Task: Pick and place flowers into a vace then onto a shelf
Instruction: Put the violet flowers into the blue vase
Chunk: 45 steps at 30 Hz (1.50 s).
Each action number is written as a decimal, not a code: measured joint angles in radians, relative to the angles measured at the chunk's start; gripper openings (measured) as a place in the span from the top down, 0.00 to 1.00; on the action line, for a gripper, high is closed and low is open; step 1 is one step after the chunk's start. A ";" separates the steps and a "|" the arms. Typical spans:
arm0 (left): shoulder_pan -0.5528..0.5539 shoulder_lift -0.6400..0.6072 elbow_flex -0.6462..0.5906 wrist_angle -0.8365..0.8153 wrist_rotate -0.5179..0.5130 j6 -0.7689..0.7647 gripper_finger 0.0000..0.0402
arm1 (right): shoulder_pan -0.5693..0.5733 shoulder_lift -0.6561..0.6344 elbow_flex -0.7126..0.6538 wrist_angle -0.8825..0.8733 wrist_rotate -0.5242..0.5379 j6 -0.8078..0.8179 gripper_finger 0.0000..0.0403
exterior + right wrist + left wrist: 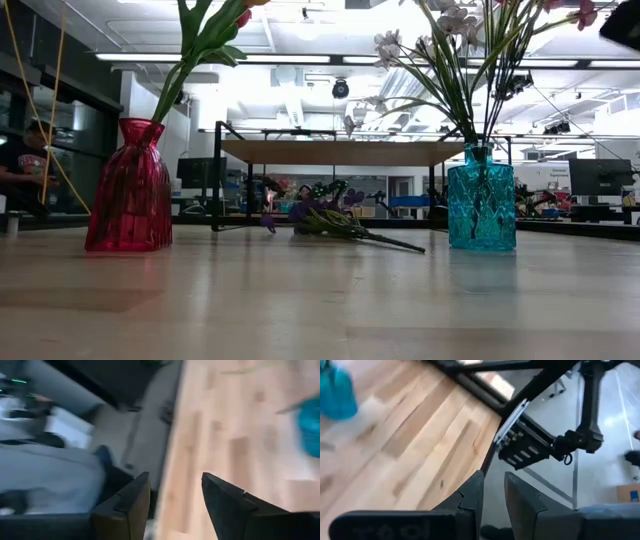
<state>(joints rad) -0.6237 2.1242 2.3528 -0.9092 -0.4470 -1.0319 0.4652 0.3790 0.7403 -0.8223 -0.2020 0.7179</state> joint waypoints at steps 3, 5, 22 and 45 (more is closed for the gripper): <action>-0.015 0.000 0.000 -0.043 0.017 -0.094 0.72 | 0.000 0.000 0.000 0.110 -0.081 0.040 0.59; -0.031 0.000 0.000 -0.055 0.022 -0.146 0.72 | 0.000 0.000 0.000 0.208 -0.119 0.051 0.59; -0.197 0.029 0.000 -0.200 -0.138 -0.572 0.72 | 0.000 0.041 -0.001 1.096 -0.167 -0.061 0.61; -0.084 0.219 0.000 -0.191 -0.135 -0.621 0.72 | 0.000 0.108 0.139 1.237 -0.095 -0.283 0.64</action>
<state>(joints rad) -0.7078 2.3432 2.3524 -1.1006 -0.5820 -1.6530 0.4652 0.4874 0.8797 0.4145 -0.2967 0.4348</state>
